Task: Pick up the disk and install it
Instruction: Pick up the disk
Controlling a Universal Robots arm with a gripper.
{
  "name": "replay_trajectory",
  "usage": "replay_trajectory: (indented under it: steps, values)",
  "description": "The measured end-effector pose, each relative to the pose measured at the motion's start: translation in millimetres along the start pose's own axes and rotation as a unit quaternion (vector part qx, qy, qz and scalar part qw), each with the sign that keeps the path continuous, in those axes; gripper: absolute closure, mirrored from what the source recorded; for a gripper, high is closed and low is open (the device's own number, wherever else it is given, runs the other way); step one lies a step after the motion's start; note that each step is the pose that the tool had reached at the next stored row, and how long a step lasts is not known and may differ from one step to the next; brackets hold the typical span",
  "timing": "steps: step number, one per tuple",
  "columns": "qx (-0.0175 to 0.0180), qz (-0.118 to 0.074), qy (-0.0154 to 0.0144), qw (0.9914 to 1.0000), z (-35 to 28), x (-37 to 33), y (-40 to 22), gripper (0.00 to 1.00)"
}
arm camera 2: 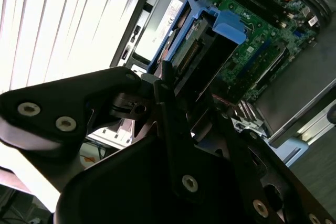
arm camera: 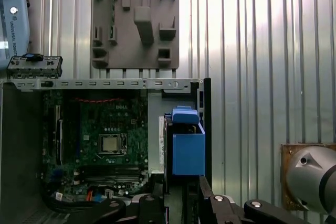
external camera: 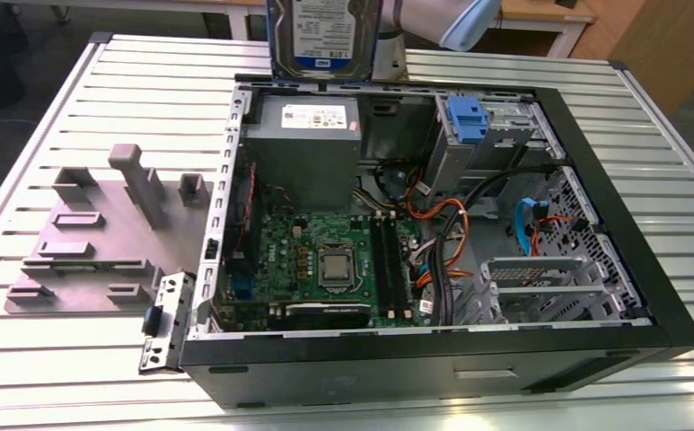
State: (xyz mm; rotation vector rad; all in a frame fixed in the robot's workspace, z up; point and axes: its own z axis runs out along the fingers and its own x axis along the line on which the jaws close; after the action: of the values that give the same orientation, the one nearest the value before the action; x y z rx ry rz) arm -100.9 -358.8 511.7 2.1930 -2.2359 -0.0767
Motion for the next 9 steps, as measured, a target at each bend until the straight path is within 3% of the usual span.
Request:
replay_trajectory:
  steps: [9]
  values:
    - [0.0, 0.0, 0.0, 1.0, 0.0, -0.3, -16.8, 0.65]
